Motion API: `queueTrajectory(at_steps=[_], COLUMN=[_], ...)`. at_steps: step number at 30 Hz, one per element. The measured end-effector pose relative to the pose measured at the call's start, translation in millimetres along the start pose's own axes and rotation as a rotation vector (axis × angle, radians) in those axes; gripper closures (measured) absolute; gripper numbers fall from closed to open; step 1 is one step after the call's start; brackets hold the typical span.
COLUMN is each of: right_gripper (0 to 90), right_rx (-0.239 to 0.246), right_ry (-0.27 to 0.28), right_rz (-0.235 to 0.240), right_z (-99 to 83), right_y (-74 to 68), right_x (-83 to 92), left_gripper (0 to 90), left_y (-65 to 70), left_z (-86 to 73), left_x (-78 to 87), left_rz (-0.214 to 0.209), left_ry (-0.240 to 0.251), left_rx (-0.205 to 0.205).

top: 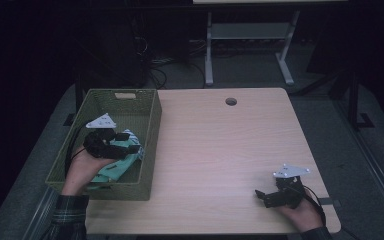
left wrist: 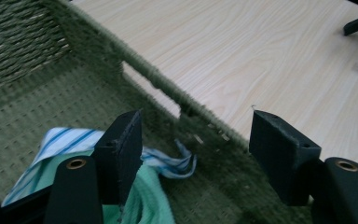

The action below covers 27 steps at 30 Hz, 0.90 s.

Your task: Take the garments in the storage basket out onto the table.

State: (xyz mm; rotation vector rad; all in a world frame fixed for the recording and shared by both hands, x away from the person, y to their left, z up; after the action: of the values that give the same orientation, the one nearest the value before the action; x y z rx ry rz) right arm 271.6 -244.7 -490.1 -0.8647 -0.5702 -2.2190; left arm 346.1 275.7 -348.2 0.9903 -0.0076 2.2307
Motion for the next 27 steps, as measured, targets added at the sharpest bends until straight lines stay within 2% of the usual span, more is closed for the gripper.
queueTrajectory(at_steps=[11, 18, 20, 27], right_gripper=[0.0, 0.0, 0.0, 0.0], right_rx=[0.0, 0.0, 0.0, -0.001], right_ry=[0.0, -0.001, 0.0, 0.0], right_rz=[0.001, 0.001, 0.001, 0.001], right_z=[0.0, 0.0, 0.0, 0.0], right_y=[0.0, 0.0, 0.0, -0.1], right_x=[0.0, 0.1, 0.0, 0.0], left_gripper=[36.0, 36.2, 36.2, 36.1], left_y=[-15.2, -20.1, -21.1, -22.6], left_z=[-7.6, -11.5, -12.6, -14.3], left_x=[-4.8, -12.1, -14.8, -24.2], left_rz=[0.064, 0.09, 0.107, 0.125], left_ry=[-0.04, -0.074, -0.095, -0.139], left_rx=[-0.003, 0.002, -0.006, -0.023])
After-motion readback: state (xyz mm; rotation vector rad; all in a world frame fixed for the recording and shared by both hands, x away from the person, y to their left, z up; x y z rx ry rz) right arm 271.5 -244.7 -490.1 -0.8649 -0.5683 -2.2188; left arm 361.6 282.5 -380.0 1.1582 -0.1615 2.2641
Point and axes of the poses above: each handheld gripper's, and its own axes: x roughly backward along the jaws, z roughly out of its top, y roughly to its right, the point moved 1 cm from there along -x, roughly forward along the jaws, and after that the axes turned 15 degrees about x, right-handed, at the moved point
